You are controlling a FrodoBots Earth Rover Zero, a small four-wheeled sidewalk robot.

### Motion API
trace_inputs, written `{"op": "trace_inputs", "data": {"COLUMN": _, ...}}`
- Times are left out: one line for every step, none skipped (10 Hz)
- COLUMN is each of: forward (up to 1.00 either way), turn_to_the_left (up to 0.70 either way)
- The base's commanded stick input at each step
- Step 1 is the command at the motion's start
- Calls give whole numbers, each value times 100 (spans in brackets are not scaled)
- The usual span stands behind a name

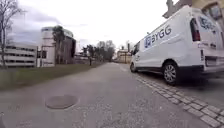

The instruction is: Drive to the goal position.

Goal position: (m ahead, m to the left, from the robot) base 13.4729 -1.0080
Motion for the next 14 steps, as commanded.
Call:
{"op": "trace_inputs", "data": {"forward": 100, "turn_to_the_left": 0}}
{"op": "trace_inputs", "data": {"forward": 100, "turn_to_the_left": 0}}
{"op": "trace_inputs", "data": {"forward": 100, "turn_to_the_left": 17}}
{"op": "trace_inputs", "data": {"forward": 100, "turn_to_the_left": 40}}
{"op": "trace_inputs", "data": {"forward": 100, "turn_to_the_left": 40}}
{"op": "trace_inputs", "data": {"forward": 100, "turn_to_the_left": 32}}
{"op": "trace_inputs", "data": {"forward": 100, "turn_to_the_left": 16}}
{"op": "trace_inputs", "data": {"forward": 100, "turn_to_the_left": 0}}
{"op": "trace_inputs", "data": {"forward": 100, "turn_to_the_left": 0}}
{"op": "trace_inputs", "data": {"forward": 100, "turn_to_the_left": 0}}
{"op": "trace_inputs", "data": {"forward": 100, "turn_to_the_left": 0}}
{"op": "trace_inputs", "data": {"forward": 100, "turn_to_the_left": 0}}
{"op": "trace_inputs", "data": {"forward": 100, "turn_to_the_left": 0}}
{"op": "trace_inputs", "data": {"forward": 100, "turn_to_the_left": 0}}
